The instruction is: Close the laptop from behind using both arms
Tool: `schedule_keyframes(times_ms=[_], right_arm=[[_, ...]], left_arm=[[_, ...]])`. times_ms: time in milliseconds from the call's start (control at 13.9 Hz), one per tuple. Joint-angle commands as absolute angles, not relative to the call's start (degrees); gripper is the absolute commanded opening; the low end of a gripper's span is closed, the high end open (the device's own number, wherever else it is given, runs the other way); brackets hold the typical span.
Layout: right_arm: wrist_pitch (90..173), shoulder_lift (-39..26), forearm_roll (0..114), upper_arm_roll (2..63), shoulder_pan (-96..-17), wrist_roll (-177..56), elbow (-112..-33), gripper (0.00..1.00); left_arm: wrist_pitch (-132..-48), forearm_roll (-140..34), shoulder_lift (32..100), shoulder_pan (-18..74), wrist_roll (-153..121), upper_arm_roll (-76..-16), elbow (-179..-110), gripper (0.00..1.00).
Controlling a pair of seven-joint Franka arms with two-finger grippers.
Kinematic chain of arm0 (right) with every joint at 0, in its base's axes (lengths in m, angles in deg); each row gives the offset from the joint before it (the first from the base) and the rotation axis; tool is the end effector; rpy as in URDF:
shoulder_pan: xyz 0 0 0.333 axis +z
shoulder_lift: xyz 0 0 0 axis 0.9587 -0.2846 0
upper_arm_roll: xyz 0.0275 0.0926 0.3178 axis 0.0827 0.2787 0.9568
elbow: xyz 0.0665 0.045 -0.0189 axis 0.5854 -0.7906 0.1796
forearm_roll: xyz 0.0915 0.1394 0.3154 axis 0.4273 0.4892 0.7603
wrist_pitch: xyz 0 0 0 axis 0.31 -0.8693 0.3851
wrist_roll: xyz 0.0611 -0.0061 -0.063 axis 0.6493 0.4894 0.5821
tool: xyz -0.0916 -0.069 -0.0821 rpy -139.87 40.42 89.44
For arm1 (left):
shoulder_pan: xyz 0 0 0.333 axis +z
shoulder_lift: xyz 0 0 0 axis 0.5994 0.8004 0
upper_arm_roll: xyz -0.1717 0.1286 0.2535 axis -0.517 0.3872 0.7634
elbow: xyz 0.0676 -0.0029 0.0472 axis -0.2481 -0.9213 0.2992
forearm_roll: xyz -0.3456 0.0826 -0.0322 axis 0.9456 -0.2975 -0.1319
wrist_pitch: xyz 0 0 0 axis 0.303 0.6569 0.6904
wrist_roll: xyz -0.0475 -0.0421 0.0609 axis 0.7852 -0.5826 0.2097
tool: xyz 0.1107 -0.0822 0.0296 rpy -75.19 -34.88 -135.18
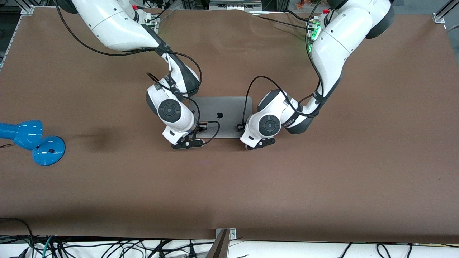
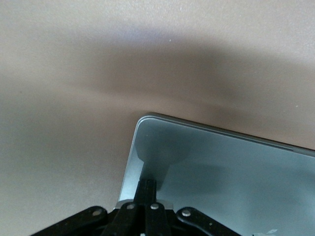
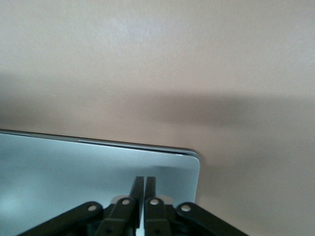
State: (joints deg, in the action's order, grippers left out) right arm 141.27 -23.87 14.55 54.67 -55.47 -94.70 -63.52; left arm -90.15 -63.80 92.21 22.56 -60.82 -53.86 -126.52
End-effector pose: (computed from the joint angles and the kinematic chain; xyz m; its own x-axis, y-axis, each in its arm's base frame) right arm 0.5743 0.3539 0.2355 0.9898 0.0929 -0.1076 0.0864 -0.9942 -0.0636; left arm 0.5520 -0.3966 0.1800 0.8885 0.2612 -0.3772 0.2986 -0.9534 0.0432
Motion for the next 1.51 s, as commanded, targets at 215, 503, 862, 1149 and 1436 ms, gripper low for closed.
schedule_keyframes(times_ms=[215,503,862,1149,1436], right_arm=[[135.9,-18.79,14.5,54.52,-56.58,-94.48,-61.76,1.0],[131.34,-16.33,14.5,54.34,-60.89,-93.68,-61.67,1.0],[127.91,-15.97,14.68,54.6,-67.21,-91.66,-59.48,1.0],[126.41,-14.66,14.5,54.08,-71.09,-84.65,-59.3,1.0],[126.32,-6.42,14.68,48.11,-70.91,-78.67,-61.66,1.0]], left_arm=[[-90.32,-66.55,91.13,23.55,-61.14,-53.7,-124.55,1.0],[-84.63,-66.47,85.34,24.87,-61.05,-53.97,-125.17,1.0],[-71.8,-65.5,73.74,27.6,-55.61,-54.05,-125.35,1.0],[-67.22,-65.15,64.34,30.66,-49.57,-54.4,-125.52,1.0],[-65.45,-64.09,57.48,37.43,-39.55,-54.23,-126.05,1.0]])
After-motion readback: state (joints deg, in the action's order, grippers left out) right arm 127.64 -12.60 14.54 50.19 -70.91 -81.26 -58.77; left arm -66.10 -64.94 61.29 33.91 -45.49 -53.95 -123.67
